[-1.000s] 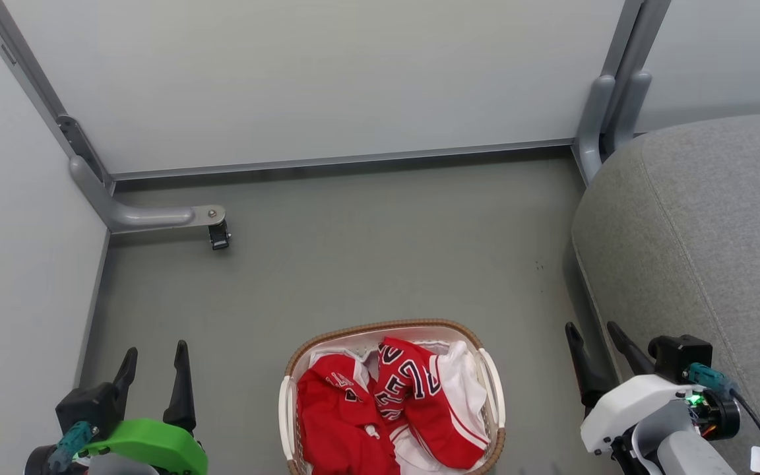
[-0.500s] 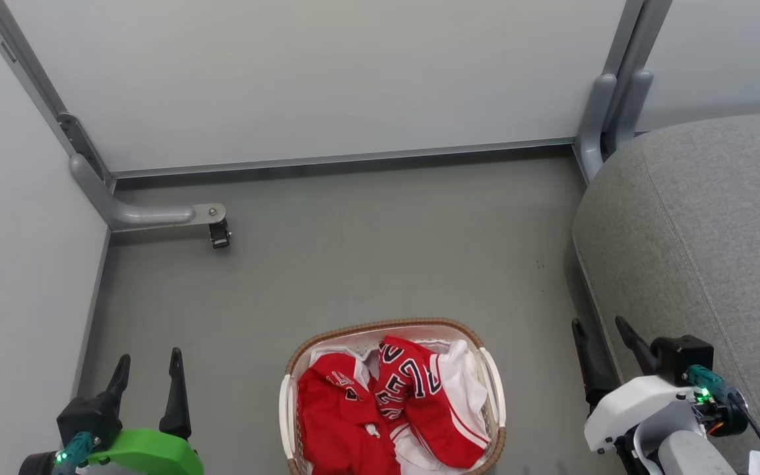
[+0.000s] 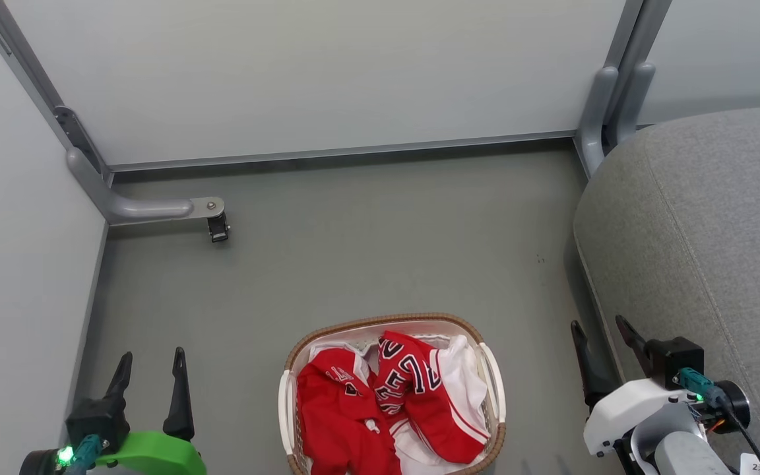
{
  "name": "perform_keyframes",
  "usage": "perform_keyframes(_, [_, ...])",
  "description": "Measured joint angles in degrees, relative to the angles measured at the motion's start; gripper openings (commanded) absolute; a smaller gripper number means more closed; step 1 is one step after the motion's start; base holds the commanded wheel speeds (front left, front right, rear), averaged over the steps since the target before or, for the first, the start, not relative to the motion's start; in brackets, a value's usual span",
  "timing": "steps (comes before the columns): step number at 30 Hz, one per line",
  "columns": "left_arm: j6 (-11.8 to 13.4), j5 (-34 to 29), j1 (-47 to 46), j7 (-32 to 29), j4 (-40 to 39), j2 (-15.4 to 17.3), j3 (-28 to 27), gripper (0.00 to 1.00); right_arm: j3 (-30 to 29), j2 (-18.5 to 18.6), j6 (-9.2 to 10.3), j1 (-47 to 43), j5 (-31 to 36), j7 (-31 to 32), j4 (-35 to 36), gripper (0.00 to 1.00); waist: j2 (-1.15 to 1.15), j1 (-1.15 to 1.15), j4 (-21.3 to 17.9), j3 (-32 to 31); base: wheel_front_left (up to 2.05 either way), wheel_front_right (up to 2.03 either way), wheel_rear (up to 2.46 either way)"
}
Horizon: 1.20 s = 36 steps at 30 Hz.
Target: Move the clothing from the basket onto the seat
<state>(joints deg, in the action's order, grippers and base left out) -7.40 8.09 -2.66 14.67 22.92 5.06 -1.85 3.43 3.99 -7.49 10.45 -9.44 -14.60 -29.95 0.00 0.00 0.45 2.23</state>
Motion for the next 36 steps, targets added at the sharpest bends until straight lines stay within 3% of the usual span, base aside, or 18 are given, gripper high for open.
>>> perform_keyframes(7, [-0.01, -1.0, -0.01, 0.45, 0.41, -0.13, 0.62, 1.0, -0.15, -0.44, 0.0, 0.85, 1.94, -0.41, -0.24, 1.0, 0.0, 0.0, -0.25, 1.09, 0.0, 0.0, 0.0])
perform_keyframes(15, [-0.08, 2.45, -2.57, 0.45, 1.74, -0.51, 4.66, 1.0, -0.36, -0.79, -0.01, 3.56, 3.39, -0.41, 1.52, 1.0, 0.0, 0.0, -0.77, 5.39, 0.0, 0.0, 0.0])
perform_keyframes(30, [-0.09, 8.65, -13.4, 0.45, 8.91, -0.21, 17.13, 1.0, 2.82, -1.14, -0.03, 9.92, 3.33, -0.41, 4.81, 1.0, 0.0, 0.0, -3.48, 17.45, 0.0, 0.0, 0.0])
perform_keyframes(36, [-0.09, 11.69, -20.36, 0.45, 11.62, 0.07, 24.86, 1.0, 4.39, -1.13, -0.02, 12.38, 2.81, -0.41, 6.84, 1.0, 0.0, 0.0, -5.27, 22.73, 0.0, 0.0, 0.0])
